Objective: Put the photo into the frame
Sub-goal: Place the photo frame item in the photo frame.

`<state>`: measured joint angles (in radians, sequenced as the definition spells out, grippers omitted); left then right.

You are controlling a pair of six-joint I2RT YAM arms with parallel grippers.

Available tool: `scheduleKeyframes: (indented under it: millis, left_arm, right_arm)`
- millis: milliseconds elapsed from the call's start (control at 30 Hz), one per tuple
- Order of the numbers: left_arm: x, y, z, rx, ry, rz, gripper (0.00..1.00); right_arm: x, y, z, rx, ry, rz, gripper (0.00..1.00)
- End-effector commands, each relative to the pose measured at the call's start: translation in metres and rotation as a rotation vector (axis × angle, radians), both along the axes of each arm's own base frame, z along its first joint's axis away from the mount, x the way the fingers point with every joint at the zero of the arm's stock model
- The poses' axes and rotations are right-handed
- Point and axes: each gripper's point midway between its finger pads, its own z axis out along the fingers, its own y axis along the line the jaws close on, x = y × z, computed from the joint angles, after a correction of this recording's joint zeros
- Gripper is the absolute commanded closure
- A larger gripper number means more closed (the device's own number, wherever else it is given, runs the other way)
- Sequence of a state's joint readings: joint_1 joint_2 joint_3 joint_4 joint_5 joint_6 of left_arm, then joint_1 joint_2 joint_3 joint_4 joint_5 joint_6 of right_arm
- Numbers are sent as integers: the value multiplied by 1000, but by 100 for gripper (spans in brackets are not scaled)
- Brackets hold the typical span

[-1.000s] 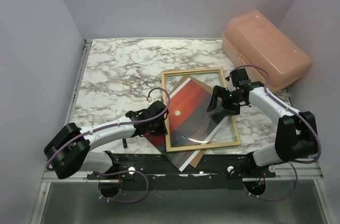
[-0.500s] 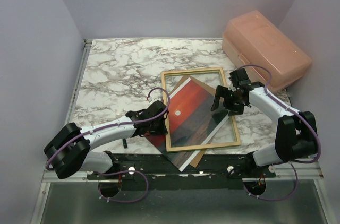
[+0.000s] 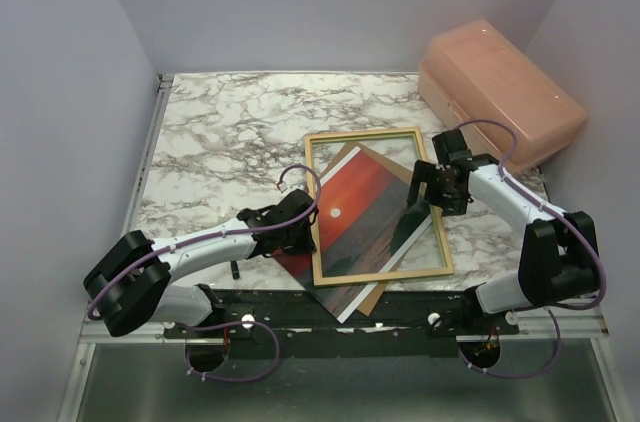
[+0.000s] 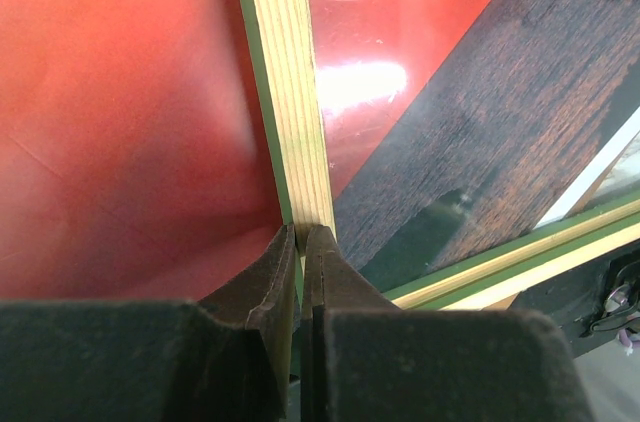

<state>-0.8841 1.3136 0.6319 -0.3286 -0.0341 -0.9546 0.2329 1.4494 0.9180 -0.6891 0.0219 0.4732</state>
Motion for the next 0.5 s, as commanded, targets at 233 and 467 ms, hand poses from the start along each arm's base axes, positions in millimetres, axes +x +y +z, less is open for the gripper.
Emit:
scheduleKeyframes:
  millis: [233,467]
  left_arm:
    - [-25,42,-26,145,52,12,46]
    - [-16,28,-5,-62,11,59,19]
  right_arm:
    - [12,-10,9,-57,-53,-55,0]
    - [5,-2,-12,28,-15,-74,0]
